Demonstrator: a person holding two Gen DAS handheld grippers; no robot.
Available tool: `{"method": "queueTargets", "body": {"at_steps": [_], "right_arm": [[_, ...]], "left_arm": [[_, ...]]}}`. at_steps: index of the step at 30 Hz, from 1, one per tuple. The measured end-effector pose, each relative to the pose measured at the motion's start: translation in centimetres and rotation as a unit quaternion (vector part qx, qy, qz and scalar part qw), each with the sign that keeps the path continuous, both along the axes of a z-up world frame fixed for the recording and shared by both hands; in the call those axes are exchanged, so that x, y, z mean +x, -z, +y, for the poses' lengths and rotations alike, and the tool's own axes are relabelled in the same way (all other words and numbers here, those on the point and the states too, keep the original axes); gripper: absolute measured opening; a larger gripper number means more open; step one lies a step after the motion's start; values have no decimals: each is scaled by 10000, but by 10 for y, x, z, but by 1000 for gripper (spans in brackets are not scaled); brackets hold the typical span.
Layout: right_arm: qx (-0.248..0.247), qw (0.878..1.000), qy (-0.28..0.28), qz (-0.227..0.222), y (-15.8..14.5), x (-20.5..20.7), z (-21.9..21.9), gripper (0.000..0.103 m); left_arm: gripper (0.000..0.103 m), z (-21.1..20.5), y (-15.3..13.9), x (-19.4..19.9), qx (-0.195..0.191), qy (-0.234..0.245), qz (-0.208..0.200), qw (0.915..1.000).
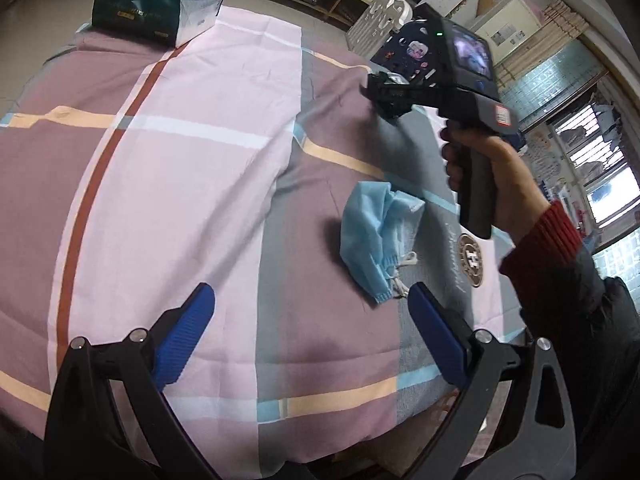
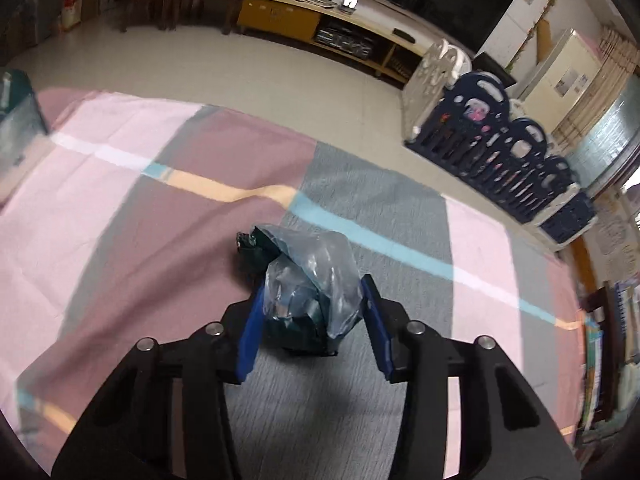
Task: Collect trash
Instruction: 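Grasp the black plastic bag with the right gripper while the left grasps the blue mask, then carry the black bag and blue mask over the wastebasket with both grippers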
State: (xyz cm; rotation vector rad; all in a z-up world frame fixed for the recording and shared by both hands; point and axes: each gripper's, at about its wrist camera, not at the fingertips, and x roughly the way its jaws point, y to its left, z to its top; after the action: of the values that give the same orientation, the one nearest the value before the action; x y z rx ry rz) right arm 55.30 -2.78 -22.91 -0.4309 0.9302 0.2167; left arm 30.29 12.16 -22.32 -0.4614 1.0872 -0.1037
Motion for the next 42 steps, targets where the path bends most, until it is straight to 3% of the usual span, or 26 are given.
{"method": "queueTargets", "body": {"at_steps": [2,3,10,13,14,15,18,19,25,35,42], "right_arm": [[289,9995,51,-66,-11,-20,-13,43],[457,9988,98,-125,-20,-35,-22,43],[1254,9909,486,-57,-59,-157,-113,43],[1798,9795,904,-71,-73,-208,-156,43],[1997,9748,998,-20,-76,-222,-166,43],[2129,9709,1095,11,-79,-236,-175,43],[2135,9691,1238,-19,-85,-266,-185,43],[2062,9705,1246,-67,-88,-274,-184,43],[2081,9695,1286,-118,-101,-302,-187,43],[2285,9636,1291,-504,-144,-366,-203,43],[2305,9588,1438,-826,-173,-415,-229,43]], "left_arm": [[97,-14,-9,10,727,-12,-41,9973],[97,-20,-12,15,851,112,-81,9963],[97,-76,0,60,1018,762,79,9919],[94,-98,12,65,1262,949,95,9874],[83,-103,15,65,1351,1031,94,9854],[63,-107,17,65,1434,1109,90,9834],[24,-115,18,61,1597,1342,-4,9780],[21,-116,16,57,1609,1375,-31,9773],[18,-116,-36,16,1624,980,-694,9794],[18,-141,-148,-86,1962,836,-1976,9568],[18,-167,-196,-154,1866,967,-2461,9462]]}}
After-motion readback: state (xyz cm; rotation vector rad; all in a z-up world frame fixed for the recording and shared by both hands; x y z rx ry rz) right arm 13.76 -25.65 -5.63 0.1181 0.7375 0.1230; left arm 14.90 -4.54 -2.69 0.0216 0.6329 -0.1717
